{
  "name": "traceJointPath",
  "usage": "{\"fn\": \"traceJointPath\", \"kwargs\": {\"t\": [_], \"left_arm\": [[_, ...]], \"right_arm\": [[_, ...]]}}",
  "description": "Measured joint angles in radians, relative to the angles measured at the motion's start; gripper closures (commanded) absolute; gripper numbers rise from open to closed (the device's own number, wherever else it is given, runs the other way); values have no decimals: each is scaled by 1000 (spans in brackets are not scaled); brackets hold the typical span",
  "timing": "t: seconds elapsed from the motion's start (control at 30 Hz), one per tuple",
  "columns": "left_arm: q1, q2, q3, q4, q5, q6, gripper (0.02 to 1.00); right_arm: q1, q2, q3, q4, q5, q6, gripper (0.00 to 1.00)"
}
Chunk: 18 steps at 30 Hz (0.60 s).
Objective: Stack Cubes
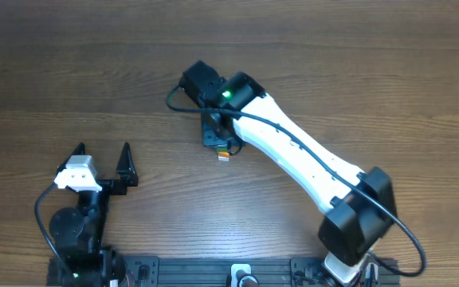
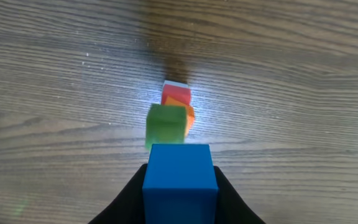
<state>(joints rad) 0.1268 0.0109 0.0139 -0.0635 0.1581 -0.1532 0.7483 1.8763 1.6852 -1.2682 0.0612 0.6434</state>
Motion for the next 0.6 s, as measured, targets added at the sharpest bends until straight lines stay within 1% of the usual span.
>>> {"fn": "traceJointPath", "kwargs": {"t": [0.27,0.6], "left_arm": [[0,0,0,0,0,0,18],[0,0,0,0,0,0,18]], "right_arm": [[2,25,2,-7,-25,8,796],[4,37,6,-7,-34,7,790]]}}
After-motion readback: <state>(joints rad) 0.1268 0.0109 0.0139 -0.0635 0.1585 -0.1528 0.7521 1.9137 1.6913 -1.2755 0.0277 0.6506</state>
